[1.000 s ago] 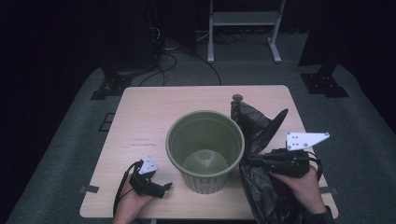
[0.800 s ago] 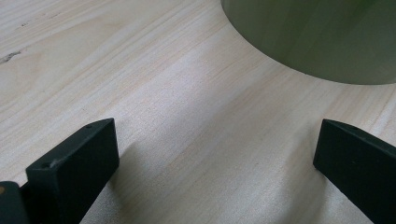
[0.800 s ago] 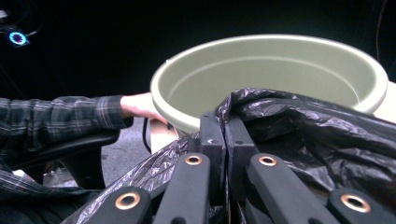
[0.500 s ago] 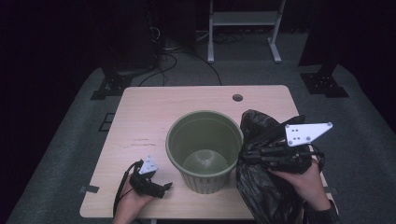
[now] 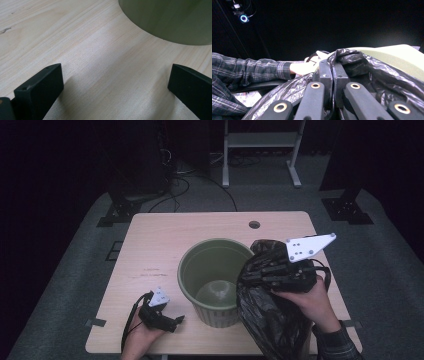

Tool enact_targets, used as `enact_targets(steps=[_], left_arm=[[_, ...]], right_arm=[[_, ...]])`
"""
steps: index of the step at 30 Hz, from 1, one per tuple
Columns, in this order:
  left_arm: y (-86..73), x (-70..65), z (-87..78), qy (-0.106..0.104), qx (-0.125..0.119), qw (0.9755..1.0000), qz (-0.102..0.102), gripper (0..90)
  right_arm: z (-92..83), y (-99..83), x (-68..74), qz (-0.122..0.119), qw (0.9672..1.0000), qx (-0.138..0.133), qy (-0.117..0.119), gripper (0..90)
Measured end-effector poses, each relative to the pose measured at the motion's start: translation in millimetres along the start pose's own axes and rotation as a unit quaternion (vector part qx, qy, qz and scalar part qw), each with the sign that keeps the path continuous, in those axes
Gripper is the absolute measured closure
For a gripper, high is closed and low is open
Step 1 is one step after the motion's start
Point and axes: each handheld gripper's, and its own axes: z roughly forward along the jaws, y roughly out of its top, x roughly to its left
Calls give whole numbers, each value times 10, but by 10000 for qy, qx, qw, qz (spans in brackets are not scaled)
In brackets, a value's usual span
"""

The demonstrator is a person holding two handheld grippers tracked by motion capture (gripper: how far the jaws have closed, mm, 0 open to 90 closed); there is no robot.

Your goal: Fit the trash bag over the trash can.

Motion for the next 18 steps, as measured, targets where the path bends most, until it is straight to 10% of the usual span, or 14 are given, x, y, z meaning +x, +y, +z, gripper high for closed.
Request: enact_targets(steps=[18], left_arm=[[0,0,0,-1,1,10000,2,0]], right_arm=[[658,281,-165,168,9987,372,314,886]])
